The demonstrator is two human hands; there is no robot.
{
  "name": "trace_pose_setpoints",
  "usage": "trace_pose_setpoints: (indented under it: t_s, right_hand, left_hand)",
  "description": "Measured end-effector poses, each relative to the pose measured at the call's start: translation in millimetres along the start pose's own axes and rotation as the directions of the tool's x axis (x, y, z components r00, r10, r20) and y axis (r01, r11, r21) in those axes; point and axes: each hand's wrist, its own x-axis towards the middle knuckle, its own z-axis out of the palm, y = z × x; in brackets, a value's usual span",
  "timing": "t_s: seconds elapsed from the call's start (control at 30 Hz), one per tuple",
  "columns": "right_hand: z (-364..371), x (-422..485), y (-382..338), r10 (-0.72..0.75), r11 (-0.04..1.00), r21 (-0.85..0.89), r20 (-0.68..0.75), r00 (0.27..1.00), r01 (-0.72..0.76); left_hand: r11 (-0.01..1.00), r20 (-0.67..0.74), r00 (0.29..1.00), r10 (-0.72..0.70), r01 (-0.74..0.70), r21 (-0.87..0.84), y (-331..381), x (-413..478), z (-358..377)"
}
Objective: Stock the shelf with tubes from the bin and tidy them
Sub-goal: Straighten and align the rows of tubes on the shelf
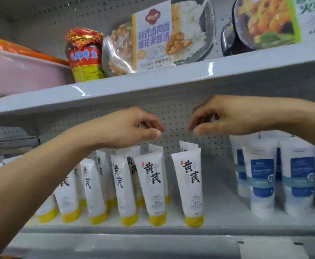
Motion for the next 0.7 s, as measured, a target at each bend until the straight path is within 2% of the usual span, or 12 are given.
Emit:
trace_pose_setpoints:
  t_s: [0.17,0.23,0.37,0.43,0.5,0.63,0.7]
  right_hand:
    - [14.6,22.7,-10.9,0.077,0.996,-0.055,0.069,0.995,-0.074]
    - [15.7,27.1,-13.6,0.078,0.996,-0.056,0.046,0.996,-0.075]
    - [7.7,24.7,-21.2,0.064,0.995,0.073,-0.003,0.998,-0.064]
    - [4.2,20.8,-24.7,0.062,0.992,0.103,0.060,0.996,-0.068]
    - [3.3,18.3,-24.5,0.080,0.995,0.049,0.112,0.991,-0.086]
    - [2.5,20.6,-14.3,0.152,0.985,-0.095,0.064,0.986,-0.146]
    - [2.0,16.8,-14.7,0.138,0.990,-0.049,0.076,0.987,-0.135]
  left_hand:
    - [0.995,0.140,0.986,0.091,-0.096,0.029,-9.9,45.6,14.3]
    - [0.992,0.184,0.976,0.115,-0.121,0.022,-7.1,59.5,21.4]
    - [0.991,0.257,0.958,0.128,-0.112,-0.075,-1.9,75.3,31.2]
    - [0.985,0.270,0.950,0.160,-0.136,-0.108,-3.7,81.5,34.8]
    - [0.983,0.293,0.940,0.175,-0.150,-0.104,-6.4,83.9,38.9]
    - [0.983,0.270,0.948,0.167,-0.139,-0.118,-11.2,83.1,40.2]
    - [0.982,0.215,0.963,0.164,-0.140,-0.124,-14.4,80.4,35.0]
